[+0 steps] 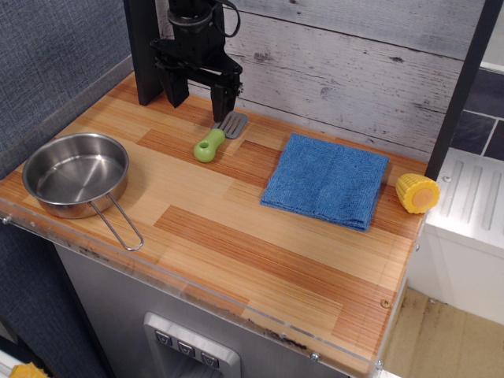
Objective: Place green spatula on top of blue cloth.
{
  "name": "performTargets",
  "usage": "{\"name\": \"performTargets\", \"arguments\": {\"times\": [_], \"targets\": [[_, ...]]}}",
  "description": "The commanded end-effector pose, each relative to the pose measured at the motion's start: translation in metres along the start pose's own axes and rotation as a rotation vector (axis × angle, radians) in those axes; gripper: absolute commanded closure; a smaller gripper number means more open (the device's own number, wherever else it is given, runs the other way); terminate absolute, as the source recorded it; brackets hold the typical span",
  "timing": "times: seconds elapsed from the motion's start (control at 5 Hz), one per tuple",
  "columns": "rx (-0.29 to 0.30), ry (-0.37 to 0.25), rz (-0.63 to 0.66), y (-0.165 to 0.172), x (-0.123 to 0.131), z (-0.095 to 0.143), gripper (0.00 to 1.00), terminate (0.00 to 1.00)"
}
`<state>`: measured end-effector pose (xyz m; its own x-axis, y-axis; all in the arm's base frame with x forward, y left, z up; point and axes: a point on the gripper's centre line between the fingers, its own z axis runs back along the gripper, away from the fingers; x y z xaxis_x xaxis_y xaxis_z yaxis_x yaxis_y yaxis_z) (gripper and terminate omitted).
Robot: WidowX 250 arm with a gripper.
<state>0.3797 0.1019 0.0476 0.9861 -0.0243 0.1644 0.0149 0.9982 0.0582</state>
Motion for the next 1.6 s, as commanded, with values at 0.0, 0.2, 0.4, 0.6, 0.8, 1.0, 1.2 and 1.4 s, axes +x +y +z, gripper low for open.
{"name": "performTargets", "arguments": {"times": [0.0, 0.2, 0.4, 0.6, 0.8, 1.0, 1.2, 1.4], "targets": [[0.011, -0.009, -0.019, -0.002, 0.005, 0.005, 0.0, 0.0], [0.01, 0.033, -0.021, -0.002, 0.001, -0.009, 0.0, 0.0], [0.011, 0.047, -0.036, -0.009, -0.002, -0.014, 0.0, 0.0], [0.007, 0.039, -0.046, -0.013, -0.003, -0.012, 1.0, 0.0], [0.014, 0.028, -0.056, -0.014, -0.002, -0.005, 1.0, 0.0], [0.007, 0.036, -0.06, -0.017, -0.003, -0.005, 1.0, 0.0], [-0.002, -0.012, -0.052, -0.029, 0.003, 0.022, 1.0, 0.0], [-0.034, -0.116, -0.061, -0.057, 0.012, 0.064, 1.0, 0.0]]}}
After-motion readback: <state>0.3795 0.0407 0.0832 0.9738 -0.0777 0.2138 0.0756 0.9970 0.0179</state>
